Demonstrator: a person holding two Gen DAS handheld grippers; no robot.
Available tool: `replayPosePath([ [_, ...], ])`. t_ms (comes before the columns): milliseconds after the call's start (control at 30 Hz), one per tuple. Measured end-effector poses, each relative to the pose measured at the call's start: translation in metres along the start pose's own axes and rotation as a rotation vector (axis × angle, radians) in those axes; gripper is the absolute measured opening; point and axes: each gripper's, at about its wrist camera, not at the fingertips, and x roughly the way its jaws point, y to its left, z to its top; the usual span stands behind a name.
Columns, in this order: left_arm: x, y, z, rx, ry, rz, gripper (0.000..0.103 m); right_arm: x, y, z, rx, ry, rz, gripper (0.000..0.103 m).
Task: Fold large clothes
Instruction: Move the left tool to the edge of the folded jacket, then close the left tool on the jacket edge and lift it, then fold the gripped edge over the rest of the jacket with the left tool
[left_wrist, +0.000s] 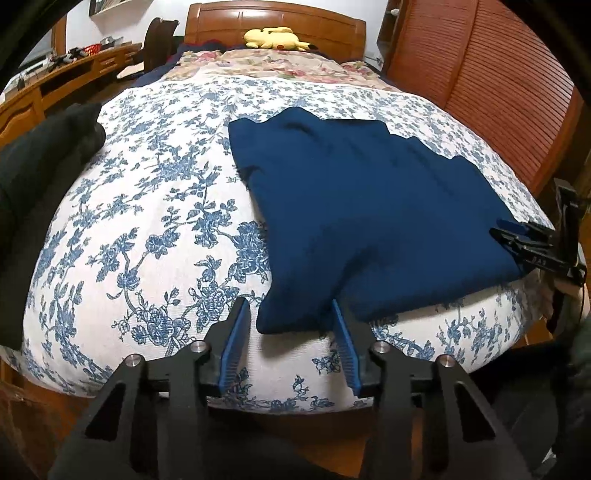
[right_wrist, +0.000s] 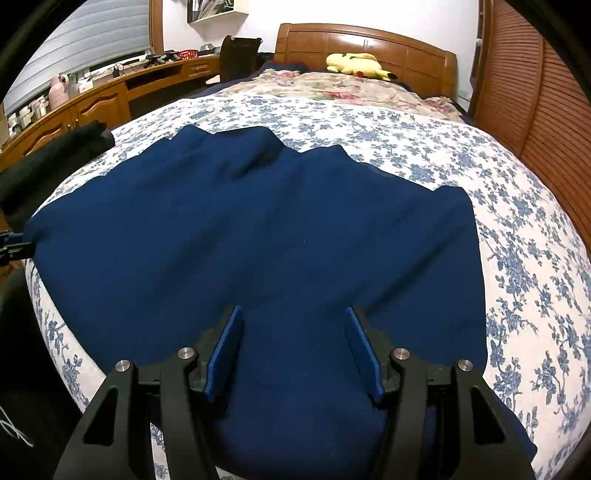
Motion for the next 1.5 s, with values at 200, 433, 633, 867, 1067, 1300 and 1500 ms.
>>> replayPosePath([
  [200, -0.005, -0.003, 0.006, -0.016, -0.012, -0.009, 0.025, 0.0, 0.001, 0.0, -0.013, 0.0, -0.006, 0.061],
  [433, -0.028, -0.03, 0.026, 0.047, -0.097, 0.041, 0.014, -0.003, -0.001, -0.001, -0.015, 0.002, 0.001, 0.061],
  [633, -0.054, -0.075, 0.058, 0.144, -0.188, 0.029, 0.012, -0.012, -0.004, -0.003, -0.01, -0.003, 0.011, 0.061],
  [867, -0.059, -0.141, 0.088, 0.281, -0.238, 0.006, 0.011, -0.034, -0.016, -0.016, 0.014, -0.033, 0.012, 0.061],
  [1067, -0.051, -0.202, 0.107, 0.381, -0.264, -0.033, 0.01, -0.059, -0.043, -0.034, 0.071, -0.071, 0.003, 0.061],
  [1300, -0.024, -0.288, 0.122, 0.526, -0.246, -0.144, 0.01, -0.08, -0.074, -0.055, 0.155, -0.095, -0.02, 0.061],
  [1500, 0.007, -0.331, 0.115, 0.571, -0.173, -0.227, 0.009, -0.084, -0.094, -0.062, 0.212, -0.091, -0.034, 0.061],
])
